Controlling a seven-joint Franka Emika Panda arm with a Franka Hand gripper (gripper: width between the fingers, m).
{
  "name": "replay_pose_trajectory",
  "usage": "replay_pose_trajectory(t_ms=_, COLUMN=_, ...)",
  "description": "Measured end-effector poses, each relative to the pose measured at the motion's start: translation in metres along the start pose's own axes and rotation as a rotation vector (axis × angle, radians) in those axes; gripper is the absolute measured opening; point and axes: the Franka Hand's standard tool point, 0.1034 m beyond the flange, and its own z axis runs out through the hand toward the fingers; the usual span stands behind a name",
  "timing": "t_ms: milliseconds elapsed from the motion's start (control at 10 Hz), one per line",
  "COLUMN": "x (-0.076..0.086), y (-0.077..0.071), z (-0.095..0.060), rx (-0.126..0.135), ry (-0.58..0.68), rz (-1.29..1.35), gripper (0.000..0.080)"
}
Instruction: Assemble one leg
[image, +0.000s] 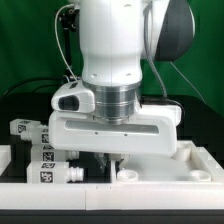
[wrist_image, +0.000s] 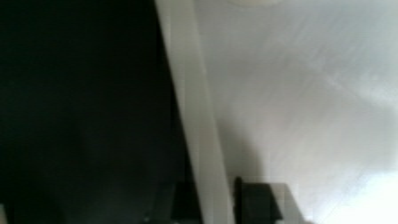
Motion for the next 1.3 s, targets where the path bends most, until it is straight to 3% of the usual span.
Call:
replay_pose_trajectory(t_ms=200, x=0.000, y=0.001, z=0.000, rx=-0.027, ry=0.008, rz=-0.007, gripper=0.0064)
replay_pose_trajectory(t_ms=300, x=0.000, y=0.001, z=0.000, rx=-0.025, ry=0.008, rz=-0.014, gripper=0.0136)
replay_pose_trajectory(t_ms=400, x=0.000, y=0.000, z=0.000, rx=-0.025, ry=0.008, rz=-0.014, gripper=0.0136)
replay_pose_trajectory(t_ms=500, x=0.000, y=0.000, z=0.000, rx=-0.025, ry=0.007, rz=-0.015, gripper=0.0273)
replay_pose_trajectory(t_ms=600, x=0.000, y=0.000, z=0.000, rx=-0.025, ry=0.007, rz=-0.015, gripper=0.0473)
replay_pose_trajectory(t_ms=700, x=0.000, y=0.000, z=0.000, rx=-0.025, ry=0.007, rz=-0.015, gripper=0.0473)
replay_pose_trajectory(t_ms=800, x=-0.001, y=0.000, z=-0.002, rx=-0.024, ry=0.007, rz=-0.018, gripper=0.0587)
replay_pose_trajectory(t_ms=900, x=-0.004, y=-0.001, z=-0.014, rx=-0.021, ry=0.009, rz=-0.036, gripper=0.0637)
replay_pose_trajectory(t_ms=1000, x=-0.008, y=0.004, z=-0.026, rx=-0.015, ry=0.015, rz=-0.089, gripper=0.0637)
replay_pose_trajectory(t_ms=1200, x=-0.013, y=0.021, z=-0.057, rx=0.013, ry=0.019, rz=-0.154, gripper=0.0649)
replay_pose_trajectory(t_ms=1300, x=-0.011, y=0.022, z=-0.060, rx=0.013, ry=0.033, rz=-0.183, gripper=0.0649)
